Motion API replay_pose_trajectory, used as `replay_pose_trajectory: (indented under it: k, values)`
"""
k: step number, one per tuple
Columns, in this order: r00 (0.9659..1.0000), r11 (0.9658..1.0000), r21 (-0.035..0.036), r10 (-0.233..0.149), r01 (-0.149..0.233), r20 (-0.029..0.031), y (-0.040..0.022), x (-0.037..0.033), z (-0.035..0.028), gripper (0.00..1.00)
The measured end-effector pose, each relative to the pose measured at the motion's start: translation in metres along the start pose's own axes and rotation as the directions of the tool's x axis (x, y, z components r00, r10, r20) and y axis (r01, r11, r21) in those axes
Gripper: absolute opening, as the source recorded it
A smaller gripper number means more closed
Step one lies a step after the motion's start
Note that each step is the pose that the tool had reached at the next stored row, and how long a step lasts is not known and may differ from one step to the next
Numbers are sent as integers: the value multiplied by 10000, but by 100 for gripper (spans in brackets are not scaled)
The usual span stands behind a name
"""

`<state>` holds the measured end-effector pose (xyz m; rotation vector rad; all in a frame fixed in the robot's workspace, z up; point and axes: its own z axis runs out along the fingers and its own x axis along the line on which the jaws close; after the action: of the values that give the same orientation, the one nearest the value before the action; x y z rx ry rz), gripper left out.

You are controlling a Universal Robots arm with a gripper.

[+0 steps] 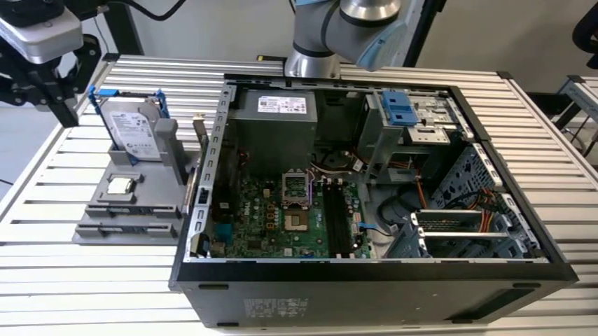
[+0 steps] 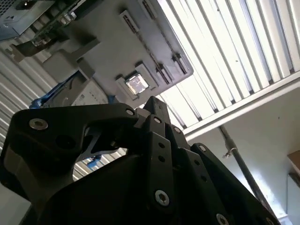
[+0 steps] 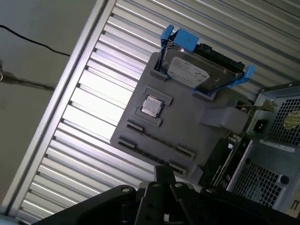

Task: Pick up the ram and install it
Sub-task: 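Pick up the ram and move it above insertion slot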

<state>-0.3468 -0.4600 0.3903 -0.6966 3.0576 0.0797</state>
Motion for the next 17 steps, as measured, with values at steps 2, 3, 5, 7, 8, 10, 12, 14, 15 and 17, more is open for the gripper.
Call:
replay_pose_trajectory:
  k: [2, 3, 5, 7, 8, 10, 12, 14, 15, 17]
  values:
    - [9994, 9994, -6, -359, 359, -17, 0, 0, 0, 0]
    - [9985, 9985, -9, -539, 539, -26, 0, 0, 0, 0]
    - [9959, 9959, -16, -903, 903, -43, 0, 0, 0, 0]
    - [9920, 9920, -24, -1264, 1264, -60, 0, 0, 0, 0]
    - [9895, 9895, -28, -1443, 1442, -68, 0, 0, 0, 0]
    - [9836, 9836, -36, -1803, 1803, -85, 0, 0, 0, 0]
    - [9765, 9765, -45, -2155, 2155, -101, 0, 0, 0, 0]
    - [9678, 9679, -56, -2514, 2513, -117, 0, 0, 0, 0]
    - [9631, 9632, -60, -2688, 2687, -124, 0, 0, 0, 0]
    - [9526, 9527, -71, -3038, 3037, -140, 0, 0, 0, 0]
